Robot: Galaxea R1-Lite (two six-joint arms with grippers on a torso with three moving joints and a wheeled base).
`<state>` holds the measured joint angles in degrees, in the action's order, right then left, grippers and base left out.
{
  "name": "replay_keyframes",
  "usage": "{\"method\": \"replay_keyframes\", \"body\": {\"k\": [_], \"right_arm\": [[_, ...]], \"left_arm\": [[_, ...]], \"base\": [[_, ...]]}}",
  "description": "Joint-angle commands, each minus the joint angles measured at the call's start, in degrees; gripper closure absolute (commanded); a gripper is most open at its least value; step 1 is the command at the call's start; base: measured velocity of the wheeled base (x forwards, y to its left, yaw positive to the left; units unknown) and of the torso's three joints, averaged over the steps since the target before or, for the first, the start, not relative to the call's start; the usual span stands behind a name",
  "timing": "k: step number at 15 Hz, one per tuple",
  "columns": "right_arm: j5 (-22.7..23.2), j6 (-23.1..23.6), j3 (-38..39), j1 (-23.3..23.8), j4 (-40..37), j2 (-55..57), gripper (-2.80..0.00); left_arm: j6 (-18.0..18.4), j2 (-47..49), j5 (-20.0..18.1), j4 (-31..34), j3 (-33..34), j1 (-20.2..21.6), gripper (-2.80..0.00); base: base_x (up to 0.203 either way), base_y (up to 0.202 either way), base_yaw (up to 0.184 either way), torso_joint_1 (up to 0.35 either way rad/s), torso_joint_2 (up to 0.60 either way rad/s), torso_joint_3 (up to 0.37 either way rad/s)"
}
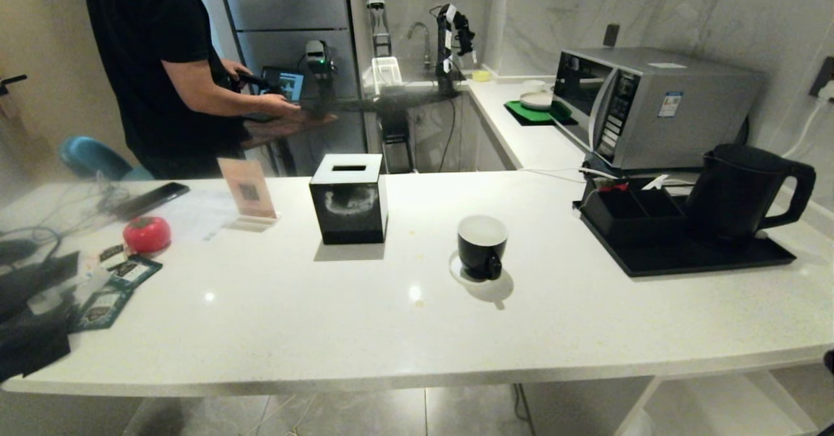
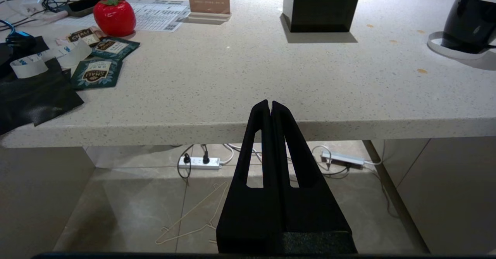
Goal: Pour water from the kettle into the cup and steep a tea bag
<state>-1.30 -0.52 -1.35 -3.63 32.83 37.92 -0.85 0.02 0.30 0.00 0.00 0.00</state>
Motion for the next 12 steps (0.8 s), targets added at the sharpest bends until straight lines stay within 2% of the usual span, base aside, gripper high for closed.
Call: {"method": "replay_keyframes", "body": {"k": [1, 6, 12], "right_arm": [[1.0, 0.5, 1.0, -0.1, -2.3, -8.5, 0.00], [1.9, 5.1, 1.3, 1.2, -23.2, -23.6, 0.00], [1.7, 5.9, 1.4, 3.9, -32.8, -34.1, 0.00]], "left_arm": [[0.0, 0.0, 0.0, 0.0, 0.0, 0.0, 0.00], [0.0, 0.0, 0.0, 0.0, 0.0, 0.0, 0.00], [0.0, 0.0, 0.0, 0.0, 0.0, 0.0, 0.00]], "base": [[0.000, 0.000, 0.000, 0.000, 0.00, 0.000], [0.000, 0.000, 0.000, 0.000, 0.00, 0.000], [0.000, 0.000, 0.000, 0.000, 0.00, 0.000]]}}
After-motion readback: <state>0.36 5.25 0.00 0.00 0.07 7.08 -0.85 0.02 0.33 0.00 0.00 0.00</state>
